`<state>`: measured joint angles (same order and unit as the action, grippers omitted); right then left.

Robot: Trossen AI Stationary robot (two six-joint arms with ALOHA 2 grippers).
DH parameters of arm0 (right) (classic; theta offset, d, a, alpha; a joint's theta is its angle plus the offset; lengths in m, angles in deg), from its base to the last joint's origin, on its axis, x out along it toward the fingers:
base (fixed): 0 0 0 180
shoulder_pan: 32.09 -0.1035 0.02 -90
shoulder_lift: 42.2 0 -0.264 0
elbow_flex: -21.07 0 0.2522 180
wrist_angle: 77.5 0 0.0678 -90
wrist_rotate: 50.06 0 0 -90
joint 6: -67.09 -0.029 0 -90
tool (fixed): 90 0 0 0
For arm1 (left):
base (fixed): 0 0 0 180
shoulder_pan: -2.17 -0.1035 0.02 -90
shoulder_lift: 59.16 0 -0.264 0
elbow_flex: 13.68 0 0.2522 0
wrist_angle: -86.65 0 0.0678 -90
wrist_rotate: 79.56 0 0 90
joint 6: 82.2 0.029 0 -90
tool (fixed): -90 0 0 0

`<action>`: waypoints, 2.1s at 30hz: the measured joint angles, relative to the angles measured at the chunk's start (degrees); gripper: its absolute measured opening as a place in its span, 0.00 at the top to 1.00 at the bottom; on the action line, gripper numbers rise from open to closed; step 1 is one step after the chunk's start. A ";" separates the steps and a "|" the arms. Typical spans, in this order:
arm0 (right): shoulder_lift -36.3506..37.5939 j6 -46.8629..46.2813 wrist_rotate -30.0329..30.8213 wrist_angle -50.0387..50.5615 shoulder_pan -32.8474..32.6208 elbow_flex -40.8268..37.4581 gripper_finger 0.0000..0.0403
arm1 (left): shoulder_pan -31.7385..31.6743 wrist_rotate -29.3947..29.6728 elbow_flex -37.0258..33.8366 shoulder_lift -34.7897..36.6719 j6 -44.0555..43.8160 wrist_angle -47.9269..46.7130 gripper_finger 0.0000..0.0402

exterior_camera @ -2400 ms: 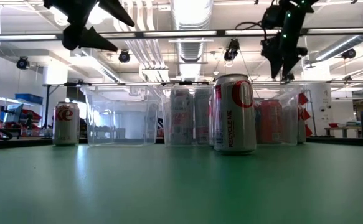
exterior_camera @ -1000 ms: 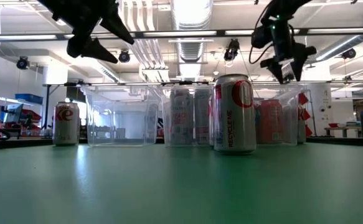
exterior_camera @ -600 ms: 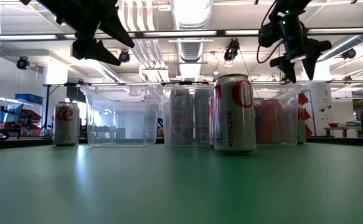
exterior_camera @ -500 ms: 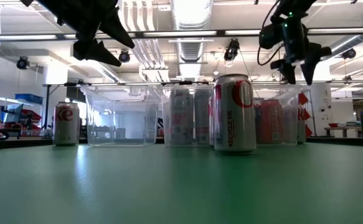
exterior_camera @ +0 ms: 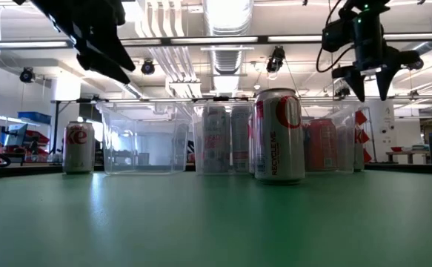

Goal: Sort soda cans
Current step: Adjust the silver soda can

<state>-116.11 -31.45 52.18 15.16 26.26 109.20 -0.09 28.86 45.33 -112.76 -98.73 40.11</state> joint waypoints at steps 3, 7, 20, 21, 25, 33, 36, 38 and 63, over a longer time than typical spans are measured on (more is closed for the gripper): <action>-0.81 0.11 -0.18 -1.04 0.02 0.00 0.37 | -0.16 0.28 0.00 -0.40 4.40 1.23 0.09; -2.77 1.05 -0.08 -6.48 0.04 -0.38 0.33 | -1.54 0.29 0.00 -1.39 5.18 1.77 0.09; -4.20 -10.18 -1.01 -16.37 1.36 -5.78 0.09 | -8.81 0.51 0.00 -1.16 2.32 2.24 0.09; -4.20 -10.58 -1.78 -17.38 1.67 -6.37 0.09 | -9.65 0.50 0.00 -1.30 2.36 2.72 0.09; -4.21 -10.98 -4.93 -21.44 3.15 -8.69 0.10 | -12.31 -0.59 0.00 -1.80 3.45 3.64 0.09; -4.20 -9.49 -9.68 -26.79 5.33 -12.56 0.10 | -13.90 -2.95 0.00 -3.64 3.83 5.16 0.09; -4.20 -9.84 -11.06 -28.66 5.62 -13.88 0.10 | -14.07 -3.46 0.00 -4.55 4.18 6.92 0.09; -4.20 -9.91 -11.17 -28.54 5.80 -14.43 0.10 | -14.10 -3.81 0.01 -5.08 4.19 6.98 0.09; -4.35 -8.39 -15.92 -39.14 6.99 -19.89 0.22 | -14.40 -4.11 0.02 -6.25 4.24 7.91 0.09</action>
<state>-120.46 -39.84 36.26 -23.97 33.25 89.31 -14.49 24.75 45.35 -119.02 -94.49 48.03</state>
